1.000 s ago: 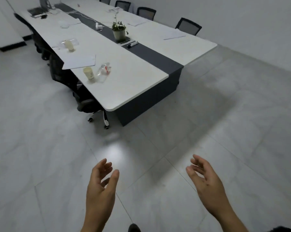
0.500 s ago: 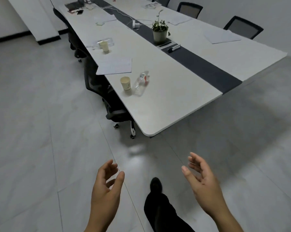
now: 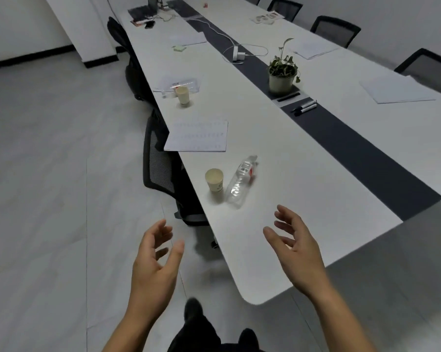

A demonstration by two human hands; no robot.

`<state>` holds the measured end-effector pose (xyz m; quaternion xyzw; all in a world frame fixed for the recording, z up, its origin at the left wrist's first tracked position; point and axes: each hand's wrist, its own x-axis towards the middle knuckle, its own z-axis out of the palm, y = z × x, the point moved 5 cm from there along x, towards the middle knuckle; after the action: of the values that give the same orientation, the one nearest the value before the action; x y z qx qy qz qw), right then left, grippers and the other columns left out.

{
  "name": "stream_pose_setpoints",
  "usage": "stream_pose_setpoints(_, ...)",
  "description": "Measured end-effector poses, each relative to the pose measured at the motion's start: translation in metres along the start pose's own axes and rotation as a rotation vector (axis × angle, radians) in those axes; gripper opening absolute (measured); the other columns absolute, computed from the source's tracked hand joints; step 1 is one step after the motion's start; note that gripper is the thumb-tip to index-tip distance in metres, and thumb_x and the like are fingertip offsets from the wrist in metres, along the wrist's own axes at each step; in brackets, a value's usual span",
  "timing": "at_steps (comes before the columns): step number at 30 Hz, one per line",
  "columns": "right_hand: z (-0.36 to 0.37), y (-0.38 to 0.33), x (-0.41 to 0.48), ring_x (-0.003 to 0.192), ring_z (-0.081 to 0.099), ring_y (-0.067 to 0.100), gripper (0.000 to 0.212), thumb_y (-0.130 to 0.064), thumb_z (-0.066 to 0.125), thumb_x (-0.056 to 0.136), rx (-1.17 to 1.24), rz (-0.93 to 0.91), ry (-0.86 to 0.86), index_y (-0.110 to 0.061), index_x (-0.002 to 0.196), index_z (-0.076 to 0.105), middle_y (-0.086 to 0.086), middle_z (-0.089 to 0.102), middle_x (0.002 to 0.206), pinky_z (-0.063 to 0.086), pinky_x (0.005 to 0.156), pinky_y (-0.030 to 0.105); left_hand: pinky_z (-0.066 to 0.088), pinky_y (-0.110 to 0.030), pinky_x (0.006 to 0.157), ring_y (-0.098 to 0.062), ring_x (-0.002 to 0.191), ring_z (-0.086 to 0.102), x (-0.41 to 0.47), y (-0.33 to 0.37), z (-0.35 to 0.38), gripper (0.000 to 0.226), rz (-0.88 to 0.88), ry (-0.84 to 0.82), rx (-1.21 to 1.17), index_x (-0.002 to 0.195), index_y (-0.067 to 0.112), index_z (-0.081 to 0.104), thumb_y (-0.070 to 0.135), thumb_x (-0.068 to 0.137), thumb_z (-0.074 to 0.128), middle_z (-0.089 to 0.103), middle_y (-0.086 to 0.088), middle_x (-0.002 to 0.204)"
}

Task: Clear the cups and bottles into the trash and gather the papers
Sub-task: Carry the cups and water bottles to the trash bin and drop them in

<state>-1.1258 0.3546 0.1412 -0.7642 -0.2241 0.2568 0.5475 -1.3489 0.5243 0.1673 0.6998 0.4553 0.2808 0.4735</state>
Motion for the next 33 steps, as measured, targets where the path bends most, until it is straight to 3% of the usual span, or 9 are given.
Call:
stream_pose_setpoints(4,0.017,0.023,0.049,0.116,0.053,-0.011,0.051,-0.037,0.066,0.091,0.031,0.1,0.06,-0.042,0.137,0.045,-0.027,0.054,0.131,0.046,0.088,0.016,0.048,-0.037,0.101,-0.004,0.117,0.057,0.062,-0.031,0.032,0.047,-0.081,-0.114,0.027,0.131,0.036,0.046,0.02,0.092,0.065,0.059,0.016,0.124)
stream_pose_setpoints(9,0.046,0.046,0.11,0.116,0.052,-0.011,0.049,-0.036,0.067,0.091,0.02,0.295,0.164,-0.047,0.133,0.044,-0.026,0.052,0.133,0.047,0.094,0.019,0.046,-0.042,0.105,0.006,0.118,0.052,0.166,-0.065,0.079,0.058,-0.157,-0.328,0.076,0.135,0.039,0.041,0.027,0.087,0.072,0.055,0.018,0.129)
stream_pose_setpoints(13,0.074,0.058,0.174,0.121,0.051,-0.004,0.056,-0.035,0.068,0.091,-0.027,0.419,0.209,-0.04,0.14,0.041,-0.021,0.047,0.139,0.047,0.097,0.022,0.027,-0.036,0.119,-0.005,0.142,0.028,0.253,-0.103,0.125,0.103,-0.166,-0.522,0.223,0.154,0.022,0.019,0.052,0.07,0.071,0.031,0.004,0.153)
stream_pose_setpoints(17,0.109,0.078,0.239,0.123,0.048,0.003,0.072,-0.035,0.07,0.089,-0.073,0.542,0.225,-0.03,0.15,0.031,-0.009,0.038,0.149,0.043,0.102,0.026,0.011,-0.029,0.117,-0.012,0.148,0.007,0.301,-0.134,0.164,0.13,-0.121,-0.648,0.334,0.156,0.014,0.001,0.064,0.059,0.072,0.007,-0.005,0.16)
stream_pose_setpoints(20,0.134,0.096,0.275,0.139,0.038,0.016,0.097,-0.047,0.073,0.084,-0.171,0.6,0.236,-0.029,0.156,0.011,0.0,0.024,0.157,0.038,0.112,0.038,0.014,-0.031,0.118,-0.014,0.149,0.01,0.317,-0.152,0.179,0.121,-0.114,-0.672,0.327,0.155,0.019,0.008,0.054,0.064,0.079,0.012,0.0,0.161)
stream_pose_setpoints(22,0.147,0.102,0.292,0.145,0.03,0.021,0.114,-0.052,0.076,0.079,-0.268,0.62,0.206,-0.03,0.156,-0.005,0.002,0.018,0.16,0.036,0.112,0.04,0.026,-0.03,0.116,-0.01,0.143,0.029,0.33,-0.159,0.184,0.09,-0.115,-0.672,0.281,0.148,0.028,0.027,0.047,0.074,0.074,0.033,0.004,0.153)
stream_pose_setpoints(24,0.155,0.104,0.304,0.138,0.04,0.026,0.112,-0.046,0.075,0.081,-0.344,0.654,0.152,-0.031,0.156,-0.008,0.003,0.026,0.158,0.039,0.101,0.037,0.041,-0.027,0.105,0.0,0.125,0.05,0.342,-0.159,0.184,0.055,-0.163,-0.639,0.203,0.133,0.039,0.042,0.038,0.085,0.068,0.052,0.019,0.132)
stream_pose_setpoints(27,0.151,0.097,0.31,0.125,0.052,0.025,0.099,-0.042,0.069,0.084,-0.39,0.687,0.157,-0.033,0.156,0.003,0.002,0.044,0.147,0.041,0.09,0.032,0.049,-0.032,0.097,-0.008,0.115,0.059,0.365,-0.146,0.176,0.035,-0.179,-0.563,0.188,0.127,0.025,0.05,0.019,0.095,0.061,0.062,0.012,0.117)
stream_pose_setpoints(33,0.126,0.064,0.3,0.123,0.054,0.02,0.095,-0.04,0.068,0.082,-0.372,0.656,0.248,-0.037,0.155,0.008,-0.005,0.048,0.145,0.044,0.089,0.03,0.041,-0.038,0.108,-0.013,0.133,0.042,0.404,-0.114,0.186,0.073,-0.029,-0.685,0.285,0.147,0.014,0.036,0.022,0.085,0.073,0.043,-0.001,0.143)
